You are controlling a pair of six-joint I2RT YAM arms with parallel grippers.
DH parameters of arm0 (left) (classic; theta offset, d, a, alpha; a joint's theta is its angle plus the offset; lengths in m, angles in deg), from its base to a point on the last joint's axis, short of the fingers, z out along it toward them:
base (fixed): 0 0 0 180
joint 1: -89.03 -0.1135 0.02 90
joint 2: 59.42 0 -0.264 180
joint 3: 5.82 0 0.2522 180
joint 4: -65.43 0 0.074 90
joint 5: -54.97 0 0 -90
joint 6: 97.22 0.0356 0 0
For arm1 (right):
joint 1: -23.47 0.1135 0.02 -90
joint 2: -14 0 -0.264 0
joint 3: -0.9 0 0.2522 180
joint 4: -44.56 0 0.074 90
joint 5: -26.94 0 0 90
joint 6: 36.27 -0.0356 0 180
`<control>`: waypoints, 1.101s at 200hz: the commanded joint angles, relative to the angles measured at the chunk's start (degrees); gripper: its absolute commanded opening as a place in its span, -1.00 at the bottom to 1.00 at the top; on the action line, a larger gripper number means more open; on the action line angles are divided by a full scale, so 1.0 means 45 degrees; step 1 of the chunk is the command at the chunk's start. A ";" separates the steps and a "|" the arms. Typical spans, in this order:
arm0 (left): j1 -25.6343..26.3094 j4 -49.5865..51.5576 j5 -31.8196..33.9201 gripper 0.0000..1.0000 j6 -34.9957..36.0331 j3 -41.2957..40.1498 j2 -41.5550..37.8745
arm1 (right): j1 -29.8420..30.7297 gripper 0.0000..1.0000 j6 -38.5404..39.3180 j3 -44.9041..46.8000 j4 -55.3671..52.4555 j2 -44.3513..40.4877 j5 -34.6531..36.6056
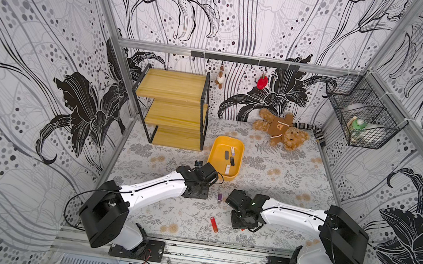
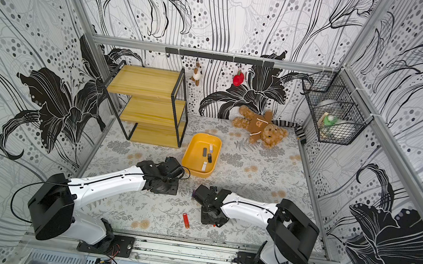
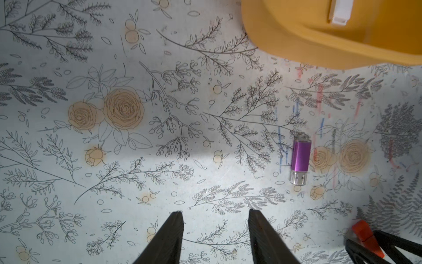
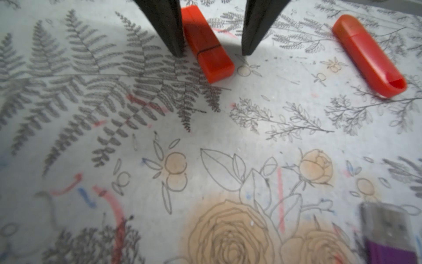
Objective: Put the usb flash drive into the storage box
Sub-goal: Pick up the USB flash from the center of the board.
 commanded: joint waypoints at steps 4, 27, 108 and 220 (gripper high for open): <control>0.0583 -0.0295 0.0051 0.02 -0.0947 -0.0301 -0.0508 | 0.0117 -0.20 -0.0123 0.0224 -0.0500 0.0637 -0.0176; 0.1118 -0.0414 -0.0033 0.03 -0.1566 -0.0675 -0.0642 | 0.0119 -0.34 -0.0186 0.0342 -0.0396 0.0707 -0.0195; 0.2688 -0.0912 -0.0412 0.03 -0.3084 -0.1251 -0.0279 | 0.0063 -1.00 -0.0856 0.0888 -0.0200 0.0355 0.0213; 0.4737 -0.1647 -0.0750 0.06 -0.4461 -0.0125 0.1877 | -0.4044 -1.00 0.0463 0.1678 -0.1575 -0.3156 0.1591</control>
